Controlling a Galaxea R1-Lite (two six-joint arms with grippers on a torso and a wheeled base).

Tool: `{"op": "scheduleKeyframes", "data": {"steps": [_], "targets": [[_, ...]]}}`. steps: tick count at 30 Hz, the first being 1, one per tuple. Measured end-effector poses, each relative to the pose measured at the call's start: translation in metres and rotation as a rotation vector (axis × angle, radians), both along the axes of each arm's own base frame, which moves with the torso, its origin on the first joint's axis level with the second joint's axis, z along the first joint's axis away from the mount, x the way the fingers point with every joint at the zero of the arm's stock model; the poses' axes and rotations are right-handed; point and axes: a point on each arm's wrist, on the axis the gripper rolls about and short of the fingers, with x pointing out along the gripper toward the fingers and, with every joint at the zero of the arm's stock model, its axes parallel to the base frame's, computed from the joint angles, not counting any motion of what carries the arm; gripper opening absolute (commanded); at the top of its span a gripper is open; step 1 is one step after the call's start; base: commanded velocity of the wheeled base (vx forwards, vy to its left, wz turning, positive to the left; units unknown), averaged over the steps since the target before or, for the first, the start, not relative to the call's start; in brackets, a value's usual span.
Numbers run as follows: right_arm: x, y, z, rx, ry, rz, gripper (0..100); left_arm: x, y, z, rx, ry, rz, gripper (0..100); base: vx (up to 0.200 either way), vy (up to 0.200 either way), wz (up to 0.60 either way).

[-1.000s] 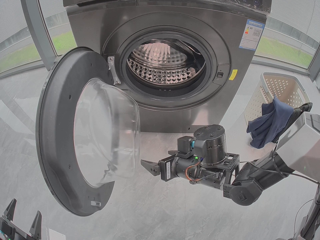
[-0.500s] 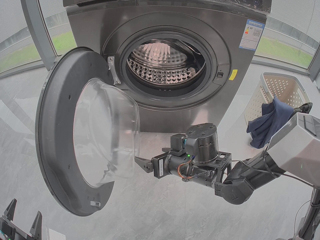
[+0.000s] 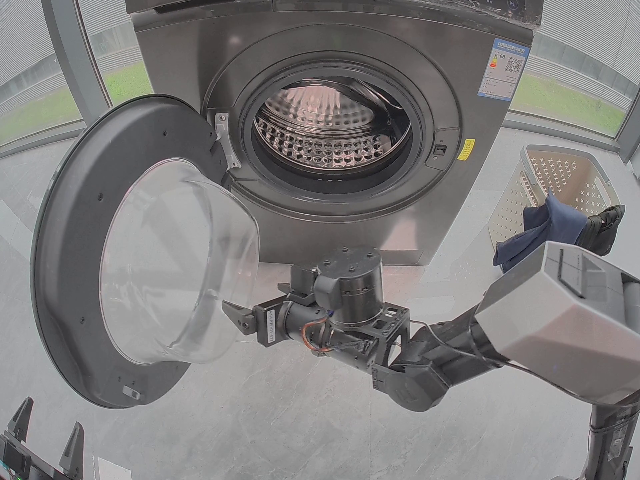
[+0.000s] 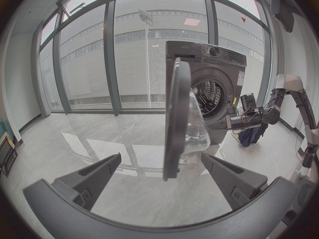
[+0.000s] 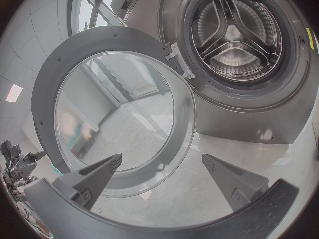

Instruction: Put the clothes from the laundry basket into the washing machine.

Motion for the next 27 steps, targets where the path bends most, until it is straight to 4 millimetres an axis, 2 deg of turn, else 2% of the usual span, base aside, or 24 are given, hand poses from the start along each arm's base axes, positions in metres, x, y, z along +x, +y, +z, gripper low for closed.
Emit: {"op": "scheduleKeyframes", "data": {"steps": [16, 22, 27], "targets": [[0.024, 0.068, 0.000, 0.092, -0.076, 0.035, 100, 0.000, 0.000, 0.000, 0.000, 0.001, -0.003, 100, 0.000, 0.000, 0.00], [0.029, 0.077, -0.015, 0.089, -0.066, 0.018, 100, 0.000, 0.000, 0.000, -0.001, 0.001, -0.006, 100, 0.000, 0.000, 0.00], [0.029, 0.071, -0.020, 0.062, -0.051, -0.004, 100, 0.000, 0.000, 0.000, -0.004, 0.002, -0.006, 100, 0.000, 0.000, 0.00]]}}
